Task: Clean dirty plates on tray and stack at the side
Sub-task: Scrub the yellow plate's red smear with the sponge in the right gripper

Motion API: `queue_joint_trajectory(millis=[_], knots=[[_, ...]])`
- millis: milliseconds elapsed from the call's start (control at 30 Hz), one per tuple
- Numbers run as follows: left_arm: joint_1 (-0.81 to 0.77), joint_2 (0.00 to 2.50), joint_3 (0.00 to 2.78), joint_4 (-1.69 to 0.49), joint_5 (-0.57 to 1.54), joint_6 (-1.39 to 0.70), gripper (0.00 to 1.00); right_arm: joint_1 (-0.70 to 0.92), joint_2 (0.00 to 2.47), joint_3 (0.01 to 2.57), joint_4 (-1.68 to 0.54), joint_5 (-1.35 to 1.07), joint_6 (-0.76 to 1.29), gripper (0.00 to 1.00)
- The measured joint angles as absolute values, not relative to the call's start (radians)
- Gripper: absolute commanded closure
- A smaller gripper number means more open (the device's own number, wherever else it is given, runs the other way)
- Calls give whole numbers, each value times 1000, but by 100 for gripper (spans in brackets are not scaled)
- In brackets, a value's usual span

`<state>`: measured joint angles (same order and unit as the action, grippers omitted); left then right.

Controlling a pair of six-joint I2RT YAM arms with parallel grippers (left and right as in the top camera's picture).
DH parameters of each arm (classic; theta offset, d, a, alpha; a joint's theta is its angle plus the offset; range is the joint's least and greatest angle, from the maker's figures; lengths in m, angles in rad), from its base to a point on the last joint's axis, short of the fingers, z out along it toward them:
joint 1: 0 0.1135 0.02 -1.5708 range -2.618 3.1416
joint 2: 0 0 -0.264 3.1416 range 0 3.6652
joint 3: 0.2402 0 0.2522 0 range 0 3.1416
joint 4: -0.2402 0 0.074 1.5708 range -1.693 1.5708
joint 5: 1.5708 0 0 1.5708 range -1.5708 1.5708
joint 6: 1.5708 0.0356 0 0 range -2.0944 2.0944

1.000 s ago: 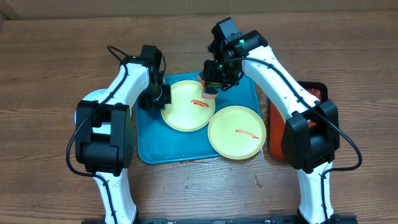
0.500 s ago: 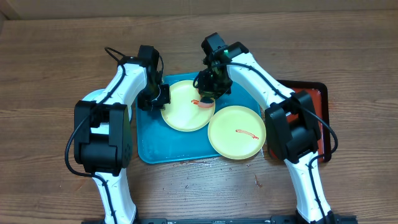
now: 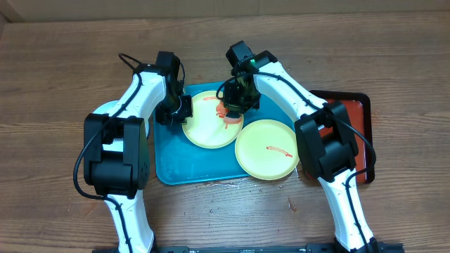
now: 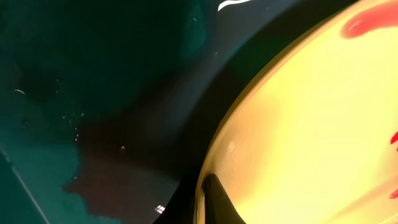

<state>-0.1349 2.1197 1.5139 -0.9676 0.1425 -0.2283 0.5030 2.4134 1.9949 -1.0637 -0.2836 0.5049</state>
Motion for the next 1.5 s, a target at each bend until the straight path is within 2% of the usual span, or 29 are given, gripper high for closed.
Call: queue_joint_trajectory(millis=[300, 633, 1000, 1267, 1500], knots=[[-135, 2120, 1514, -966, 142, -228, 96, 511, 2428, 1995, -1011, -371, 517, 96], [-134, 2120, 1513, -965, 142, -228, 96, 641, 2440, 1998, -1021, -440, 500, 96], [-116, 2120, 1511, -963, 168, -228, 96, 535, 2432, 2024, -1195, -321, 471, 96], [-115, 2120, 1510, -963, 170, -224, 96, 526, 2421, 2023, -1115, -194, 470, 96], [-112, 2120, 1510, -963, 173, -224, 96, 589, 2434, 2022, -961, -233, 470, 96]])
